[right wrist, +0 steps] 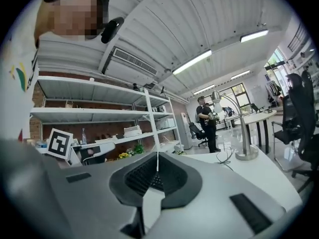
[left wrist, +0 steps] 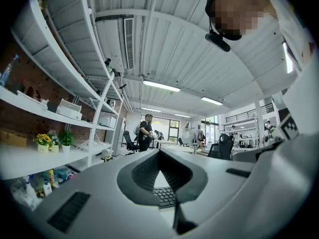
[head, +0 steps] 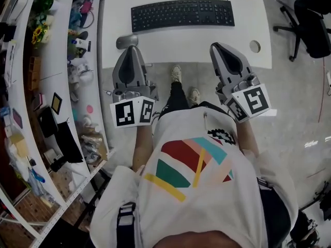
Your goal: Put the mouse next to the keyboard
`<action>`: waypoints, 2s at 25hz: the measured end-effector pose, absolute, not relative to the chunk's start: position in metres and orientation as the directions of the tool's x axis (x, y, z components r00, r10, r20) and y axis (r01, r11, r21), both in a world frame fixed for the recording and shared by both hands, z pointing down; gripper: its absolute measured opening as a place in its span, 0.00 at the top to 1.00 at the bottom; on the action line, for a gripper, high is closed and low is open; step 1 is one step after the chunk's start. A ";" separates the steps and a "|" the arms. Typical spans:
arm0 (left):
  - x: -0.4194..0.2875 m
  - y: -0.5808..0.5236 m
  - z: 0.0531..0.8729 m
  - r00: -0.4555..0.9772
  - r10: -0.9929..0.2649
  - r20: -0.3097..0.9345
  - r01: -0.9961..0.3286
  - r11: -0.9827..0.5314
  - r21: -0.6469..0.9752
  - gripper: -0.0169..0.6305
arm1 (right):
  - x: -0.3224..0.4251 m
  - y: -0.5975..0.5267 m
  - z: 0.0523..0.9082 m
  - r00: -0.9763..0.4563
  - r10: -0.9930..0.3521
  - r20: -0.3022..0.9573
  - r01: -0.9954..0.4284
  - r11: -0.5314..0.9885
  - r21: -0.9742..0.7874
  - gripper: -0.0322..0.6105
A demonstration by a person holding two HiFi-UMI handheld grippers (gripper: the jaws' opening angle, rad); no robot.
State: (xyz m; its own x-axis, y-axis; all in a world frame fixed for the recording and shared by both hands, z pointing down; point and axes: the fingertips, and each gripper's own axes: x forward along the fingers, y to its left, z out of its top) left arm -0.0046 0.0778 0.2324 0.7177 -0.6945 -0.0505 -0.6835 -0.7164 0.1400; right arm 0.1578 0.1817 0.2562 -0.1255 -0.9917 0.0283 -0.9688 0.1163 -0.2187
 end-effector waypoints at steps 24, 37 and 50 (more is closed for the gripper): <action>-0.138 -0.107 0.307 0.473 -0.880 0.049 -0.858 -0.447 0.253 0.91 | -0.050 -0.071 0.322 -0.677 -0.645 0.355 -0.659 0.746 0.098 0.38; -0.167 -0.137 0.385 0.460 -0.864 0.205 -0.876 -0.403 0.266 0.91 | -0.092 -0.106 0.459 -0.550 -0.387 0.740 -0.680 0.722 -0.129 0.39; -0.177 -0.130 0.404 0.402 -0.876 0.268 -0.896 -0.316 0.311 0.91 | -0.092 -0.106 0.504 -0.390 -0.232 0.891 -0.615 0.786 -0.064 0.39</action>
